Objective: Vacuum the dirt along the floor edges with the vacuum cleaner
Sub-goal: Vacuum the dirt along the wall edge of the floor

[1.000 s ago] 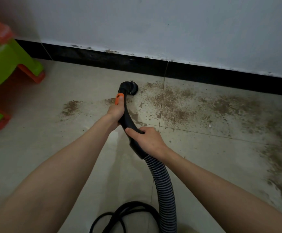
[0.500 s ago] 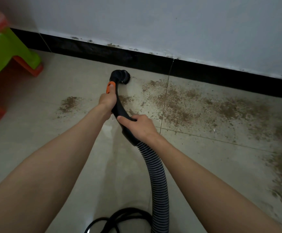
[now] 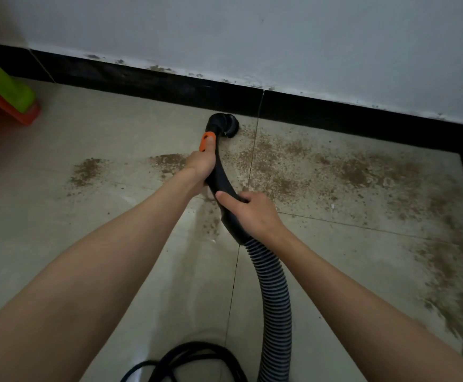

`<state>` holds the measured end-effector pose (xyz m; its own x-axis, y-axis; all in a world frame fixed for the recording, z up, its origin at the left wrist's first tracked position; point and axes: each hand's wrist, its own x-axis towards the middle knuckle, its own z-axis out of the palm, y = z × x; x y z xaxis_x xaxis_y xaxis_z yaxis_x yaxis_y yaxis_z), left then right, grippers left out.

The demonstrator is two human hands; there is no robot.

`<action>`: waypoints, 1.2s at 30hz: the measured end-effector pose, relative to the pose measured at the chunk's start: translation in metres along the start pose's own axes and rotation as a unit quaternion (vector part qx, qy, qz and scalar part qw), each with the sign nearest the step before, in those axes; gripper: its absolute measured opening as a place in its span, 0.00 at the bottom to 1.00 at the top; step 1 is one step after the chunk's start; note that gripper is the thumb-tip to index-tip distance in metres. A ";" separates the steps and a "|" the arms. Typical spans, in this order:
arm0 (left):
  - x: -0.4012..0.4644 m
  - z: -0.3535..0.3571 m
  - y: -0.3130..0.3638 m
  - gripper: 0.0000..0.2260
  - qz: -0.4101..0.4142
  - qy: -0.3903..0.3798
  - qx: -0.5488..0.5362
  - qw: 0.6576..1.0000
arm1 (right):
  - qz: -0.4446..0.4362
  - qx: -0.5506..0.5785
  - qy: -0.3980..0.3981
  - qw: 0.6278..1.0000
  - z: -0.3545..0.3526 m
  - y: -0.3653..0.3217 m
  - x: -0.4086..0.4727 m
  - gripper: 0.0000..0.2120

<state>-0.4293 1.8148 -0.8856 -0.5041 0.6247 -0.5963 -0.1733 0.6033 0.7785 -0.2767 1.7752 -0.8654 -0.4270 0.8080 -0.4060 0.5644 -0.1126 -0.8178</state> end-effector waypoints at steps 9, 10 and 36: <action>-0.007 -0.034 0.007 0.32 -0.006 0.019 -0.004 1.000 | -0.011 -0.004 -0.005 1.000 0.024 -0.024 -0.004 0.20; -0.008 -0.045 0.007 0.32 -0.006 0.027 -0.007 1.000 | -0.014 0.000 -0.014 1.000 0.030 -0.029 -0.004 0.19; -0.027 -0.310 -0.077 0.32 -0.054 0.314 -0.102 0.942 | -0.123 -0.134 -0.279 0.943 0.237 -0.128 -0.001 0.22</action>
<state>-0.6645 1.5980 -0.8689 -0.8642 0.1105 -0.4909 -0.3792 0.4981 0.7798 -0.5157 1.6515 -0.8573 -0.8311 0.3516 -0.4309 0.5267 0.2489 -0.8128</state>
